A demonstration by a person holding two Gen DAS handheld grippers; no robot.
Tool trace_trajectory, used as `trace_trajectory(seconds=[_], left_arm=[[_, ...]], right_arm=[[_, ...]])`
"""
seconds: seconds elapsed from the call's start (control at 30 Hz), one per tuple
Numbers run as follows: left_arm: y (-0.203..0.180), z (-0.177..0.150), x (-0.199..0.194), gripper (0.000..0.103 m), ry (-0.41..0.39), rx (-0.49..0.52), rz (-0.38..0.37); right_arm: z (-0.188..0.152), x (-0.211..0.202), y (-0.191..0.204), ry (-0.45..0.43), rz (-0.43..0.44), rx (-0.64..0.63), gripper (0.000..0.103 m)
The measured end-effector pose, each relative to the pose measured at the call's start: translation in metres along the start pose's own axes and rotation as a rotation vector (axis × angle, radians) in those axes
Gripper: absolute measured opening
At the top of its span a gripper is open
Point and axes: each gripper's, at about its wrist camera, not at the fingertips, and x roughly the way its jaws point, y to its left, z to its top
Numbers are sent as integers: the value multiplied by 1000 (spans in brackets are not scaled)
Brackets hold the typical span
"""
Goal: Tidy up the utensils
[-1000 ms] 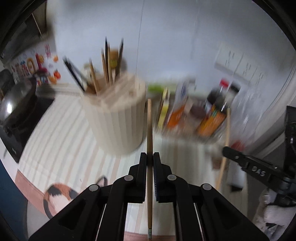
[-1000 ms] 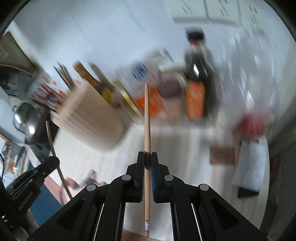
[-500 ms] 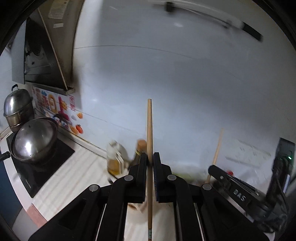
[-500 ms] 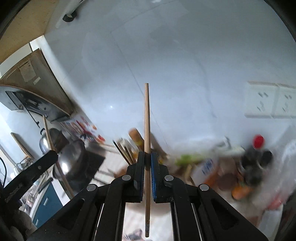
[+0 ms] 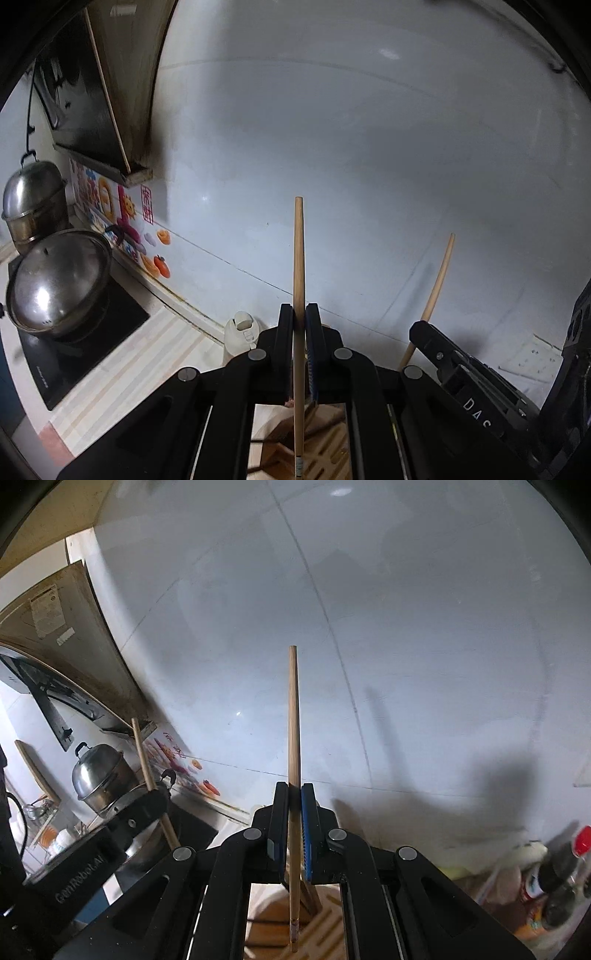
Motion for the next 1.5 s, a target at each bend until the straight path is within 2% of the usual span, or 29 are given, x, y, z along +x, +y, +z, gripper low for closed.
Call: trace_trajectory(seconds=[0.3,0.6,0.7,0.87,0.9,0.93,0.97,1.0,1.07,1.13,1.17,1.2,1.27,1.33,1.5], left_arm=[[8,-11,32,4,7,-24,6],[10,-34,36,4,48,-4,-12],[12,-40,33,5,70,-10,-24],[8,-45,14,11,131,8,-33],[8,-45,10,22,141,9,-27],[9,-46,5,32,147,9,-12],[9,-47,-4,61,144,13,14],[10,-49,-10,85,132,9,27],[13,-52,-27,88,99,5,51],[15,-58,-36,89,107,28,98],[16,-60,-39,92,108,33,111],[18,-64,-44,103,105,42,128],[19,-73,-53,103,91,67,167],[19,-84,-60,103,87,96,213],[18,-107,-72,103,98,112,245]], right_arm=[[-10,38,1,-3,9,-29,6],[-29,38,-4,5,36,-73,7],[-35,36,-4,30,48,-94,7],[-44,34,-11,152,82,-105,8],[-45,31,-14,174,85,-101,11],[-46,29,-16,180,83,-100,22],[-47,23,-18,186,83,-97,36],[-48,16,-21,186,85,-93,41],[-49,5,-22,190,80,-92,51],[-53,-10,-26,194,57,-91,57],[-55,-16,-26,193,43,-95,61],[-59,-25,-29,190,21,-102,65],[-64,-35,-30,194,-33,-129,85],[-76,-45,-31,204,-81,-168,96],[-107,-59,-31,239,-169,-225,103]])
